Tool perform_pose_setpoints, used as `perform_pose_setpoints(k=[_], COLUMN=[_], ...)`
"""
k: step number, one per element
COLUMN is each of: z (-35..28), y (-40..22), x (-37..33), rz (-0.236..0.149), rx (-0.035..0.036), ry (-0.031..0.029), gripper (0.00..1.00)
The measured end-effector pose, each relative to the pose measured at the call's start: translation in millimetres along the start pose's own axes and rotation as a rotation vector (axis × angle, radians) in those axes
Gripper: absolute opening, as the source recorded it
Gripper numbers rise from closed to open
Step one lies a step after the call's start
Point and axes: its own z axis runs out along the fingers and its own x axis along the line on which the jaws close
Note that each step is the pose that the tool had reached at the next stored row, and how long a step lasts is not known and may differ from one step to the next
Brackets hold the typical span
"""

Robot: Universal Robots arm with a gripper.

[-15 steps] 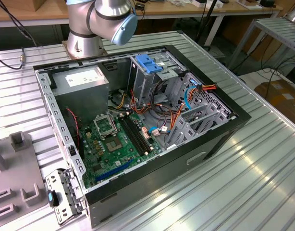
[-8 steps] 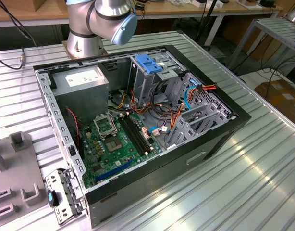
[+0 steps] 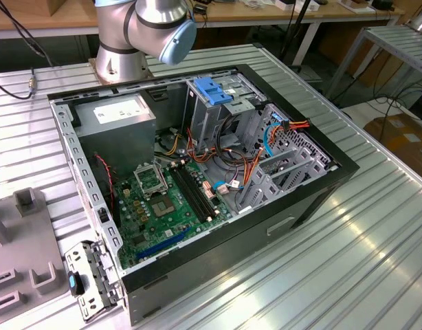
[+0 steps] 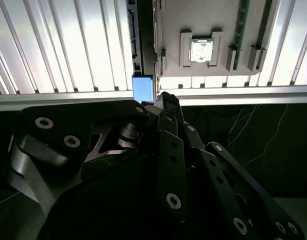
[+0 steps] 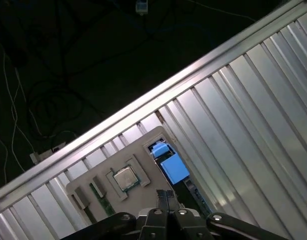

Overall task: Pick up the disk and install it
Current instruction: 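Pick up the disk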

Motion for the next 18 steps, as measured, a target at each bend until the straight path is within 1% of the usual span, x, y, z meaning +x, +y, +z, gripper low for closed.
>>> perform_pose_setpoints(k=[2,3,6,7,8,14,15,18], z=[0.2,0.3,1.5,2.1,2.7,4.8,5.2,6.3], y=[0.0,0.0,0.0,0.1,0.1,0.0,0.0,0.0], x=[-0.1,-0.2,-0.4,-0.4,-0.3,-0.3,-0.4,-0.4], rz=[-0.017,-0.029,-0.104,-0.122,-0.151,-0.262,-0.283,-0.345], rx=[0.0007,0.0006,0.0007,0.0008,0.0008,0.0006,0.0007,0.0006], ry=[0.0000,0.0003,0.0017,0.0018,0.0024,0.0045,0.0048,0.0059], gripper=[0.11,0.17,0.36,0.42,0.42,0.43,0.50,0.50])
